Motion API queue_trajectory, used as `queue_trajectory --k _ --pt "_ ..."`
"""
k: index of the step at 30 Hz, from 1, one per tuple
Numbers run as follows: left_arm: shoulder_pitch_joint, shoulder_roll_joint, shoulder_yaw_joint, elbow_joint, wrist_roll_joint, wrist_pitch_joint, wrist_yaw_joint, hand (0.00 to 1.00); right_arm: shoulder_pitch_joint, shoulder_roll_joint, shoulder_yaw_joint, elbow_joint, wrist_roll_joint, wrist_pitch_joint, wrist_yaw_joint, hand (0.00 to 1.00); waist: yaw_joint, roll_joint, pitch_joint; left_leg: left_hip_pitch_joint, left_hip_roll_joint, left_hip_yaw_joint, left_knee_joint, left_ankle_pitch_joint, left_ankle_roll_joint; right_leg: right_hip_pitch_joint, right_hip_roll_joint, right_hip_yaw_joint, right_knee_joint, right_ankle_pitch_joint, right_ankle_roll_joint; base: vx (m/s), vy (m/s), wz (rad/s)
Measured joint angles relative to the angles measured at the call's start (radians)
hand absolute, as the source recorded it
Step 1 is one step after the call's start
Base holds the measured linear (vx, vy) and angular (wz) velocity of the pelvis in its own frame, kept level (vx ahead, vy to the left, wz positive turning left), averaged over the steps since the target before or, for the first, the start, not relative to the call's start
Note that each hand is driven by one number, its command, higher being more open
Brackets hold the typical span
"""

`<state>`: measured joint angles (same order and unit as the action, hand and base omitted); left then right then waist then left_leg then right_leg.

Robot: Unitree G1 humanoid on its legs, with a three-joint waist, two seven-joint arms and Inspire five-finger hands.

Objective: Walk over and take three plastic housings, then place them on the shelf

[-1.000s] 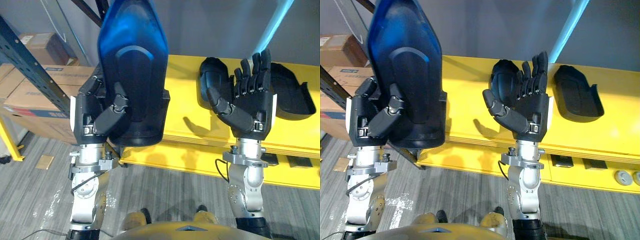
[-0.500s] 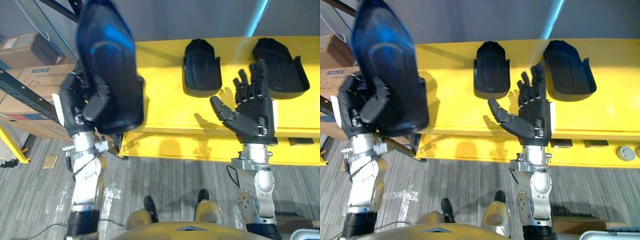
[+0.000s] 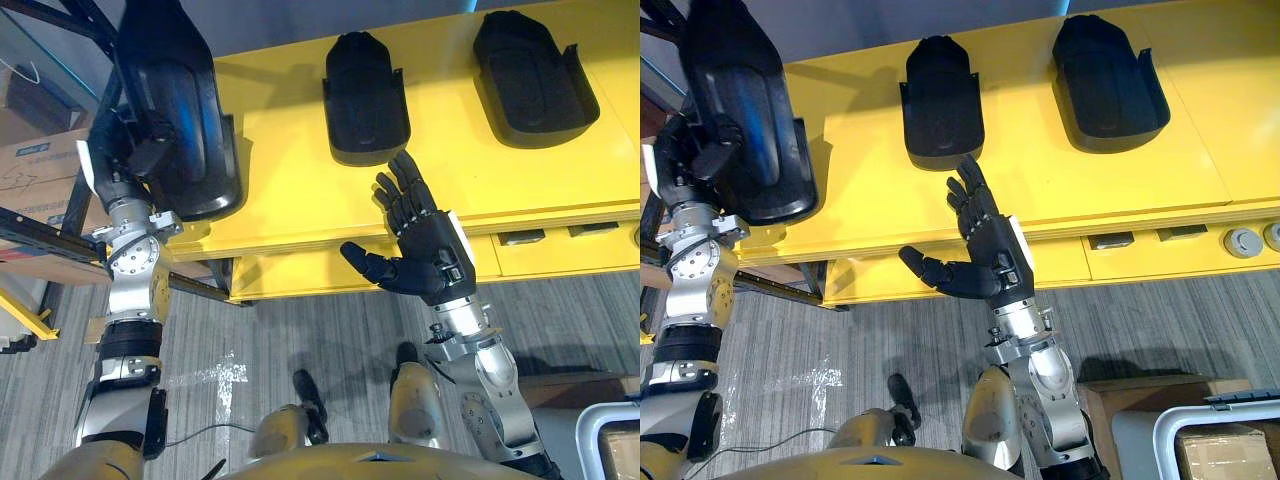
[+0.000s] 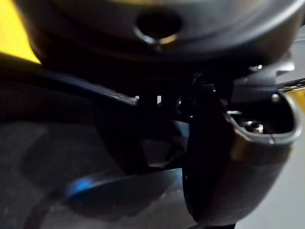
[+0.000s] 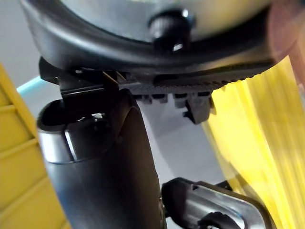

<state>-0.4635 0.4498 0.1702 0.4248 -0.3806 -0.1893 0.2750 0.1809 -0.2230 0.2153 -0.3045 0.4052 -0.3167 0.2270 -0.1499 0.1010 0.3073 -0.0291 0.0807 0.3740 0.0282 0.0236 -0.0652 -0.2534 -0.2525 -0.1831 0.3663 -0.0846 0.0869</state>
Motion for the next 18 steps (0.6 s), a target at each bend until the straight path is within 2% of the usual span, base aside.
queue_trajectory --k 7,11,12,18 --pt "-0.031 0.039 0.003 0.070 -0.050 0.025 -0.030 0.00 -0.001 -0.017 0.032 -0.081 -0.006 0.001 -0.010 1.00 0.001 -0.001 0.043 -0.021 0.001 0.021 0.007 0.000 -0.002 -0.041 -0.002 0.021 0.034 -0.011 -0.003 -0.01 -0.019 -0.04" --pt "-0.079 0.052 0.006 0.124 -0.054 0.080 -0.042 0.00 -0.008 -0.017 0.033 -0.111 -0.005 0.001 -0.015 1.00 0.002 -0.004 0.049 -0.031 0.005 0.027 0.023 -0.002 -0.005 -0.044 -0.003 0.020 0.037 -0.012 -0.003 0.00 0.000 0.00" --pt "-0.085 0.054 0.011 0.125 -0.055 0.100 -0.050 1.00 -0.008 -0.017 0.033 -0.121 -0.005 0.002 -0.019 1.00 0.002 -0.004 0.051 -0.032 0.006 0.030 0.025 -0.004 -0.005 -0.044 -0.004 0.021 0.038 -0.012 -0.003 0.00 0.000 0.00" --pt "-0.116 0.077 0.013 0.132 -0.080 0.166 -0.072 1.00 -0.008 -0.018 0.058 -0.156 -0.005 0.003 -0.028 1.00 0.007 -0.008 0.067 -0.055 0.027 0.046 0.094 -0.047 -0.008 -0.044 -0.005 0.027 0.046 -0.013 -0.002 0.00 -0.011 -0.03"
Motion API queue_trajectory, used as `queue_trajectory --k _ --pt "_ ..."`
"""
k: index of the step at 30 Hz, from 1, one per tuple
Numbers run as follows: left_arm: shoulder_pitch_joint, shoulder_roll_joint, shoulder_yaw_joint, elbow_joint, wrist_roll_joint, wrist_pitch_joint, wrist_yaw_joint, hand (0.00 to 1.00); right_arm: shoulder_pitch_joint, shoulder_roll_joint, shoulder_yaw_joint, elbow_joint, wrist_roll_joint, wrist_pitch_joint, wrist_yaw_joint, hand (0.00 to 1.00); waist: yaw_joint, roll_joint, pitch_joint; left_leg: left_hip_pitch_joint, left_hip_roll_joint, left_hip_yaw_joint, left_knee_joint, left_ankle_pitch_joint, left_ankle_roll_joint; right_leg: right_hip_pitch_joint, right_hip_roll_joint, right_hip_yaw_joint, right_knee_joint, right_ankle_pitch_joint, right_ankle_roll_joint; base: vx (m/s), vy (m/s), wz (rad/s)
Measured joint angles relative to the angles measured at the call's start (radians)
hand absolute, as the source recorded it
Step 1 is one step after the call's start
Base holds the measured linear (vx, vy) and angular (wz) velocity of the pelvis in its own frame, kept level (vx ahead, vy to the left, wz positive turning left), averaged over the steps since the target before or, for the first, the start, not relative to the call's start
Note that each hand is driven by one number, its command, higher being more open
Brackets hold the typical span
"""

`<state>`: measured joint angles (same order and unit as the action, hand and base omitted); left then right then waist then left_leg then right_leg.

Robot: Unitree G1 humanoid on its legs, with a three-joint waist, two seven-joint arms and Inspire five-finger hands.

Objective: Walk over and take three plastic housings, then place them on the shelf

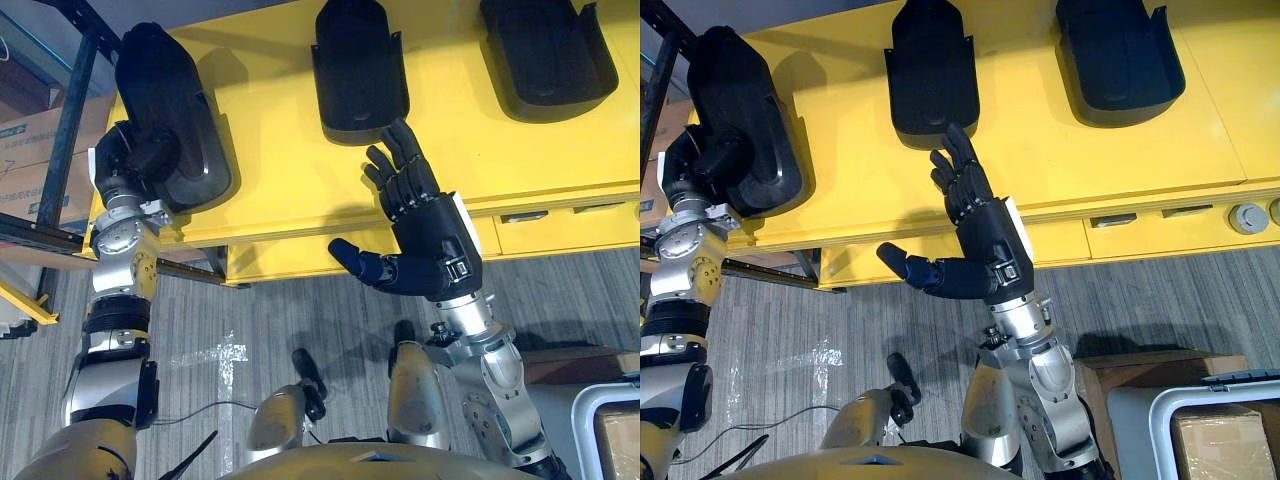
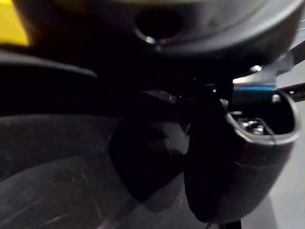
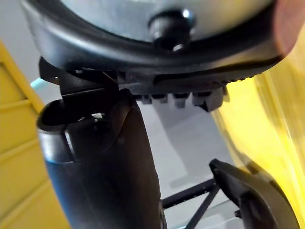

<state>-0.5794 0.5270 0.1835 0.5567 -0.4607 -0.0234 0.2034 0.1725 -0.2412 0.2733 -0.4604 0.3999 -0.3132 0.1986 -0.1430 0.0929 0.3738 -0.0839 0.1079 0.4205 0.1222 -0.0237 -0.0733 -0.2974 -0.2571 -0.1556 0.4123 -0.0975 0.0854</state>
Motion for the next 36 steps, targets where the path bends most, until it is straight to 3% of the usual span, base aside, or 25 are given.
queue_trajectory --k 7,11,20,25,31,36 --pt "-0.040 0.003 0.006 0.036 0.045 0.015 -0.021 1.00 0.000 0.000 0.013 -0.022 0.001 0.001 -0.011 1.00 0.000 0.000 0.000 -0.010 0.009 0.014 0.034 -0.017 -0.003 0.001 -0.001 0.002 0.002 0.001 0.000 0.00 0.000 0.00" --pt "-0.049 0.011 0.017 0.054 0.056 0.054 -0.044 1.00 0.004 0.001 0.012 -0.022 0.011 0.002 -0.011 1.00 -0.003 0.000 0.000 0.009 0.009 0.021 0.033 -0.017 -0.004 0.015 0.001 0.009 0.002 0.002 0.002 0.00 -0.017 -0.06" --pt "-0.050 0.070 -0.015 0.155 0.087 0.091 -0.133 1.00 0.041 0.001 -0.012 -0.016 0.041 0.002 0.023 1.00 -0.032 0.007 -0.013 0.079 0.005 0.036 0.009 -0.023 -0.003 0.089 0.015 0.025 -0.050 0.018 0.021 -0.01 0.005 -0.08" --pt "-0.049 0.076 -0.050 0.201 0.092 0.092 -0.145 1.00 0.059 0.001 -0.047 0.036 0.045 0.002 0.056 1.00 -0.049 0.024 -0.073 0.129 -0.011 0.041 -0.055 -0.001 -0.001 0.128 0.025 0.023 -0.106 0.037 0.027 0.06 0.013 -0.04" --pt "-0.093 0.111 -0.103 0.201 0.112 0.074 -0.135 1.00 0.084 -0.008 -0.045 0.092 0.036 -0.006 0.059 1.00 -0.052 0.026 -0.132 0.157 -0.010 0.027 -0.078 0.004 0.001 0.180 0.035 0.008 -0.164 0.051 0.032 0.05 0.006 0.02" --pt "-0.131 0.120 -0.127 0.201 0.153 0.043 -0.046 1.00 0.058 -0.051 -0.021 0.138 -0.039 -0.048 0.059 1.00 -0.036 0.033 -0.169 0.164 -0.002 0.009 -0.079 0.004 0.001 0.224 0.045 -0.015 -0.212 0.068 0.030 0.01 -0.001 0.07"
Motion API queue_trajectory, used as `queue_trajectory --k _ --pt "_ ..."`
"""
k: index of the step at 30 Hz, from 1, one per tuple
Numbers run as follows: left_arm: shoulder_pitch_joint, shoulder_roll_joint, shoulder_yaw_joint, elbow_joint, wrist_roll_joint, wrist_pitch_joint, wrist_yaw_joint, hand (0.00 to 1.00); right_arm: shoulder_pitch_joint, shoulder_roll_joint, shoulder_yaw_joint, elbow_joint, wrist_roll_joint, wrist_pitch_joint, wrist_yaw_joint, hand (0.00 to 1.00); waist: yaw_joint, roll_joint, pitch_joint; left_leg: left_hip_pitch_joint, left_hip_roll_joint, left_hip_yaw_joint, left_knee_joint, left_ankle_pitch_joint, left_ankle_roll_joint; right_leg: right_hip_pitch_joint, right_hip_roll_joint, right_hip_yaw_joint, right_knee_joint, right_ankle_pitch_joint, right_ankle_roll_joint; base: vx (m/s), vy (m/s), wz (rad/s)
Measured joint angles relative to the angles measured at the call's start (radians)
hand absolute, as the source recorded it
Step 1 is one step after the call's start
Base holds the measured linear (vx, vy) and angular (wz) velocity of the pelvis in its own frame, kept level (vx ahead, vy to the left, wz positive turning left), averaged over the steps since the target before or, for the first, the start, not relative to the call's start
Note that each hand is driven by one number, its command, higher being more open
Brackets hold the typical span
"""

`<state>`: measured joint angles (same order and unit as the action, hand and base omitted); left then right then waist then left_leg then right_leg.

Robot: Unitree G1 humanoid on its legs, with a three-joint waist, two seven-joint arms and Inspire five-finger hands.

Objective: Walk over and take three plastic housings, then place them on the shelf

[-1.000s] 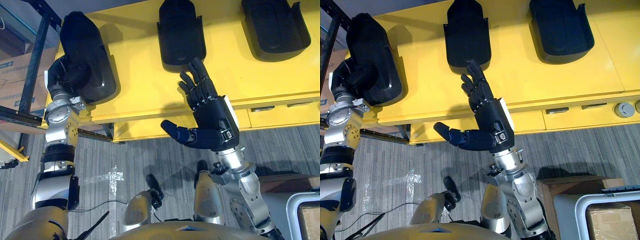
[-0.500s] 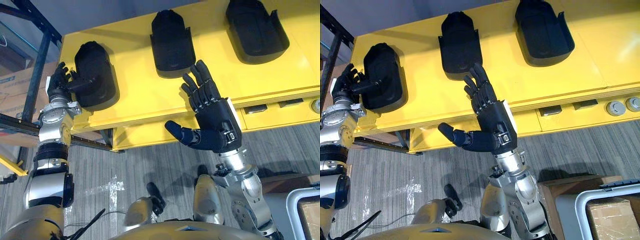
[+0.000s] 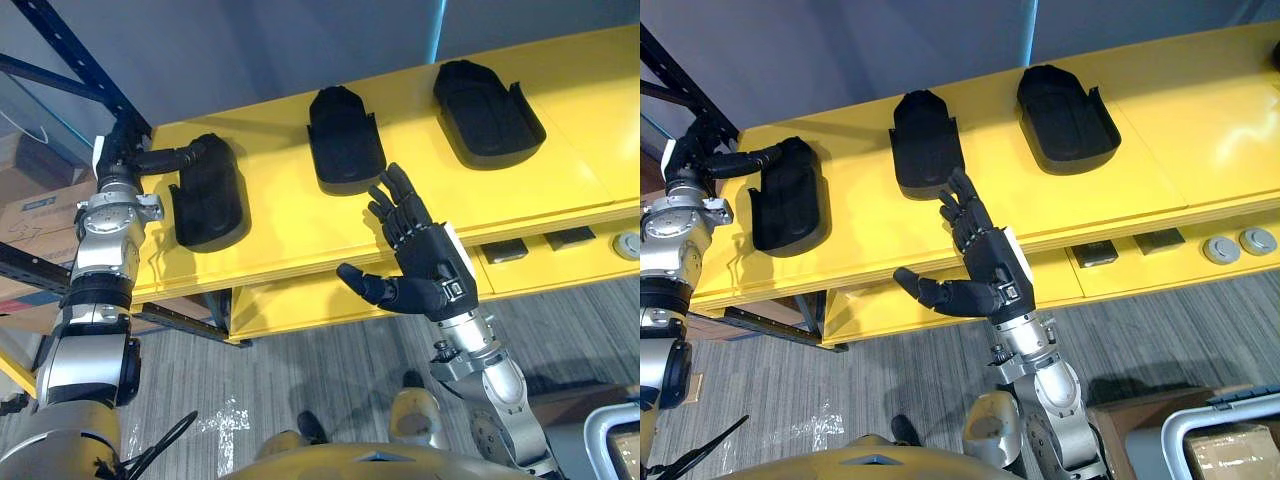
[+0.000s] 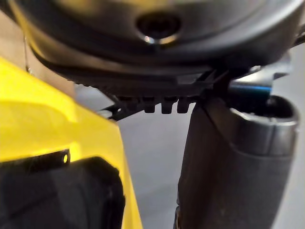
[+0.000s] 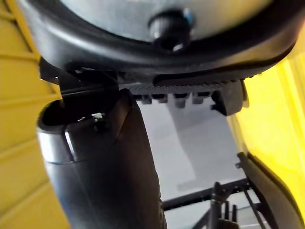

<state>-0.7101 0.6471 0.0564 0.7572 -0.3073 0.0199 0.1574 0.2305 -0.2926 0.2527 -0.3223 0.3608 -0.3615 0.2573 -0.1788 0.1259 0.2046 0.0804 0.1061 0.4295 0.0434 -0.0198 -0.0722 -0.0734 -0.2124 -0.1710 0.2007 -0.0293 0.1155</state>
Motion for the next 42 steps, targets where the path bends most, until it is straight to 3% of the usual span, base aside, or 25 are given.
queue_trajectory --k 5,8,11,13,15,17,18,21,25,27,29,31,34,42 --pt "-0.001 0.000 -0.012 0.001 0.070 -0.025 0.104 1.00 -0.085 -0.028 0.045 0.021 -0.042 -0.040 0.001 1.00 0.024 -0.010 -0.020 0.013 0.014 -0.031 -0.004 0.007 -0.006 0.057 0.014 -0.042 -0.047 0.015 -0.005 -0.02 -0.017 0.17" --pt "0.014 0.000 -0.012 -0.032 0.062 -0.083 0.146 1.00 -0.160 -0.038 0.080 0.086 -0.062 -0.072 0.003 1.00 0.055 -0.031 -0.040 0.009 0.014 -0.056 -0.013 0.017 -0.007 0.066 0.016 -0.066 -0.050 0.015 -0.006 -0.02 -0.012 0.24" --pt "0.169 -0.017 0.005 -0.313 0.017 -0.163 0.159 1.00 -0.224 -0.046 0.104 0.168 -0.137 -0.080 0.008 1.00 0.081 -0.054 -0.053 0.006 0.013 -0.098 -0.015 0.022 -0.008 0.097 0.014 -0.105 -0.066 0.017 -0.007 0.01 -0.011 0.37" --pt "0.348 -0.116 0.043 -0.622 -0.001 -0.236 0.152 1.00 -0.260 -0.046 0.112 0.235 -0.194 -0.081 0.000 1.00 0.113 -0.063 -0.060 0.009 0.010 -0.134 -0.015 0.024 -0.008 0.132 0.013 -0.133 -0.085 0.017 -0.007 0.03 -0.001 0.44" --pt "0.471 -0.209 0.049 -0.809 -0.001 -0.279 0.136 1.00 -0.283 -0.046 0.112 0.281 -0.239 -0.082 -0.019 1.00 0.130 -0.066 -0.063 0.008 0.008 -0.159 -0.015 0.026 -0.008 0.155 0.012 -0.148 -0.097 0.017 -0.007 0.02 -0.004 0.49" --pt "0.659 -0.344 0.033 -1.035 0.004 -0.321 0.064 1.00 -0.331 -0.044 0.104 0.357 -0.322 -0.084 -0.065 1.00 0.164 -0.069 -0.065 0.005 0.005 -0.196 -0.026 0.038 -0.010 0.184 0.014 -0.185 -0.119 0.016 -0.007 0.00 -0.020 0.54" --pt "0.698 -0.369 0.024 -1.079 0.004 -0.326 0.047 1.00 -0.340 -0.043 0.099 0.370 -0.333 -0.084 -0.072 1.00 0.173 -0.068 -0.065 0.004 0.005 -0.205 -0.034 0.045 -0.011 0.186 0.015 -0.194 -0.119 0.016 -0.007 -0.03 -0.039 0.53" --pt "0.840 -0.419 -0.032 -1.224 -0.043 -0.331 -0.127 1.00 -0.394 -0.023 0.070 0.454 -0.419 -0.100 -0.131 1.00 0.207 -0.068 -0.066 -0.003 0.006 -0.251 -0.071 0.075 -0.018 0.203 0.024 -0.243 -0.131 0.015 -0.009 -0.05 -0.048 0.43" --pt "0.869 -0.417 -0.110 -1.259 -0.042 -0.332 -0.297 1.00 -0.464 -0.007 0.075 0.529 -0.525 -0.110 -0.231 1.00 0.223 -0.067 -0.067 -0.005 0.006 -0.273 -0.108 0.100 -0.019 0.203 0.028 -0.265 -0.136 0.012 -0.013 -0.07 -0.016 0.19" --pt "0.878 -0.418 -0.121 -1.258 -0.040 -0.334 -0.315 1.00 -0.486 0.003 0.075 0.563 -0.543 -0.110 -0.271 1.00 0.230 -0.068 -0.069 -0.006 0.007 -0.277 -0.121 0.111 -0.021 0.198 0.030 -0.267 -0.136 0.012 -0.012 -0.04 -0.005 0.08" --pt "0.891 -0.420 -0.119 -1.258 -0.040 -0.350 -0.299 1.00 -0.491 0.017 0.071 0.589 -0.553 -0.108 -0.330 1.00 0.232 -0.070 -0.070 -0.007 0.006 -0.285 -0.127 0.121 -0.025 0.197 0.031 -0.275 -0.136 0.013 -0.012 0.00 -0.012 0.12" --pt "0.917 -0.443 -0.114 -1.258 -0.045 -0.403 -0.273 1.00 -0.491 0.029 0.070 0.617 -0.592 -0.102 -0.409 1.00 0.233 -0.074 -0.073 -0.020 0.005 -0.303 -0.127 0.130 -0.022 0.196 0.031 -0.293 -0.136 0.016 -0.007 0.02 -0.024 0.22" --pt "0.920 -0.484 -0.102 -1.258 -0.047 -0.447 -0.245 1.00 -0.535 0.036 0.071 0.685 -0.670 -0.071 -0.474 1.00 0.255 -0.075 -0.073 -0.026 0.007 -0.319 -0.126 0.137 -0.023 0.197 0.034 -0.306 -0.133 0.016 -0.008 0.02 -0.026 0.15" --pt "0.954 -0.519 -0.083 -1.277 -0.061 -0.525 -0.202 1.00 -0.668 0.062 0.067 0.797 -0.748 -0.004 -0.572 1.00 0.279 -0.072 -0.058 -0.058 0.007 -0.366 -0.126 0.147 -0.025 0.189 0.036 -0.349 -0.120 0.007 -0.019 -0.01 -0.022 0.17"
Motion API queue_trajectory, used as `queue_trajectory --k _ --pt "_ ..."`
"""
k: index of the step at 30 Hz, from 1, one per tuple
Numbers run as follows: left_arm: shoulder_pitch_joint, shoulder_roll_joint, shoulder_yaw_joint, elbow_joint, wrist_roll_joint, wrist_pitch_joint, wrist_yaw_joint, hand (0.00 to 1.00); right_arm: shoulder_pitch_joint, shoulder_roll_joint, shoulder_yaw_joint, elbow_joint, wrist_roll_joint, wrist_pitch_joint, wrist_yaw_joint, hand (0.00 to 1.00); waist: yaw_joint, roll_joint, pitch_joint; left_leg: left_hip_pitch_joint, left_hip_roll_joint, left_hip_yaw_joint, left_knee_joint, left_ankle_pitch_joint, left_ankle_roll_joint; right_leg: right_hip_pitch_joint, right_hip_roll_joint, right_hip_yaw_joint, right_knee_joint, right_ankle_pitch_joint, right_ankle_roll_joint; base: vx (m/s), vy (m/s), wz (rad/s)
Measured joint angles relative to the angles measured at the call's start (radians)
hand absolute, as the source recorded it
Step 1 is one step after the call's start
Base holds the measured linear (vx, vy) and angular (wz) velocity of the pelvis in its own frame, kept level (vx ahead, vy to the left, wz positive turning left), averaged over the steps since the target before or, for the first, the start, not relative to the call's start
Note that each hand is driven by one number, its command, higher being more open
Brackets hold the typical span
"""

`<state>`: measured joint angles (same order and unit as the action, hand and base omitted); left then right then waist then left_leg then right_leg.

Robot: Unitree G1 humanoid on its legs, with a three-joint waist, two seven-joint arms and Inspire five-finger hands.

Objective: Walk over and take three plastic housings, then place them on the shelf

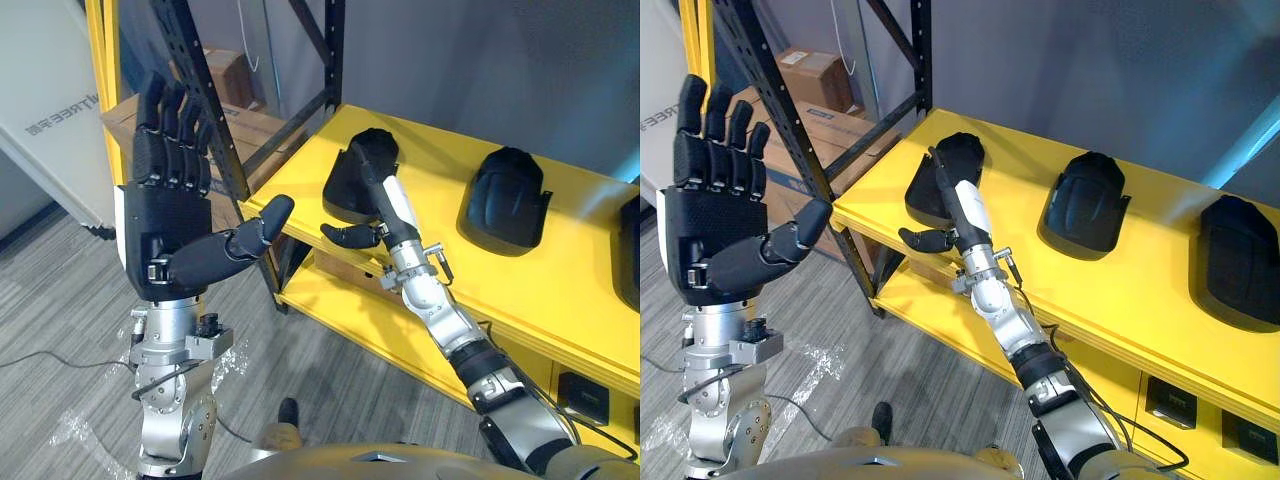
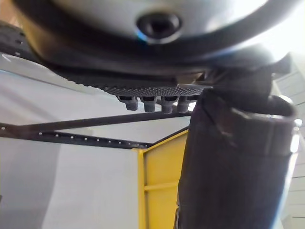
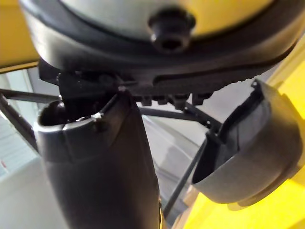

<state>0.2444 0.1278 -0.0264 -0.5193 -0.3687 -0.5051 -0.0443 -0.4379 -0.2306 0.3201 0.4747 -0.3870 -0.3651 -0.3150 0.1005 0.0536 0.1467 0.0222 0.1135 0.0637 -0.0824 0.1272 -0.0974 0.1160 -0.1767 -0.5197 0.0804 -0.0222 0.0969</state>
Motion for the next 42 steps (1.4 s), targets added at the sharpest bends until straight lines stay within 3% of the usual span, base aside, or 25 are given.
queue_trajectory --k 7,10,22,32,39,40,42 --pt "-0.007 -0.044 0.017 -0.080 -0.010 -0.108 0.110 1.00 -0.143 -0.002 -0.026 0.123 -0.027 0.033 -0.040 1.00 0.016 0.000 0.089 -0.053 -0.001 -0.040 0.028 0.015 0.000 -0.047 -0.017 -0.029 0.078 -0.033 -0.016 -0.06 -0.023 0.15" --pt "-0.009 -0.052 0.023 -0.089 -0.012 -0.124 0.123 1.00 -0.183 -0.002 -0.034 0.149 -0.037 0.037 -0.051 1.00 0.020 0.005 0.106 -0.072 -0.002 -0.045 0.027 0.023 0.000 -0.076 -0.027 -0.031 0.111 -0.046 -0.016 -0.07 -0.034 0.04" --pt "-0.014 -0.054 0.021 -0.088 -0.073 -0.090 0.128 1.00 -0.326 -0.039 -0.041 0.237 -0.042 0.076 -0.069 1.00 0.025 0.011 0.186 -0.088 -0.008 -0.054 0.028 0.042 0.005 -0.140 -0.066 -0.026 0.233 -0.104 -0.024 -0.05 -0.044 0.02" --pt "-0.013 -0.073 0.001 -0.089 -0.097 -0.063 0.128 1.00 -0.408 -0.065 -0.078 0.276 -0.077 0.100 -0.088 1.00 0.034 0.024 0.217 -0.117 -0.019 -0.056 0.044 0.049 0.006 -0.176 -0.087 -0.024 0.278 -0.113 -0.027 -0.01 -0.007 0.01" --pt "-0.015 -0.073 -0.016 -0.089 -0.101 -0.056 0.128 1.00 -0.478 -0.068 -0.086 0.316 -0.070 0.157 -0.095 1.00 0.032 0.029 0.243 -0.116 -0.022 -0.056 0.048 0.053 0.005 -0.186 -0.099 -0.021 0.301 -0.126 -0.033 -0.01 -0.028 0.00" --pt "-0.016 -0.073 -0.017 -0.089 -0.101 -0.055 0.128 1.00 -0.487 -0.068 -0.095 0.316 -0.063 0.163 -0.099 0.00 0.032 0.033 0.254 -0.116 -0.022 -0.056 0.048 0.053 0.006 -0.186 -0.099 -0.021 0.302 -0.126 -0.033 -0.04 -0.016 -0.01" --pt "-0.015 -0.073 -0.017 -0.089 -0.102 -0.055 0.129 1.00 -0.490 -0.068 -0.108 0.316 -0.053 0.166 -0.113 0.00 0.033 0.034 0.261 -0.116 -0.022 -0.056 0.047 0.050 0.009 -0.187 -0.100 -0.021 0.303 -0.125 -0.032 -0.02 -0.007 0.00"
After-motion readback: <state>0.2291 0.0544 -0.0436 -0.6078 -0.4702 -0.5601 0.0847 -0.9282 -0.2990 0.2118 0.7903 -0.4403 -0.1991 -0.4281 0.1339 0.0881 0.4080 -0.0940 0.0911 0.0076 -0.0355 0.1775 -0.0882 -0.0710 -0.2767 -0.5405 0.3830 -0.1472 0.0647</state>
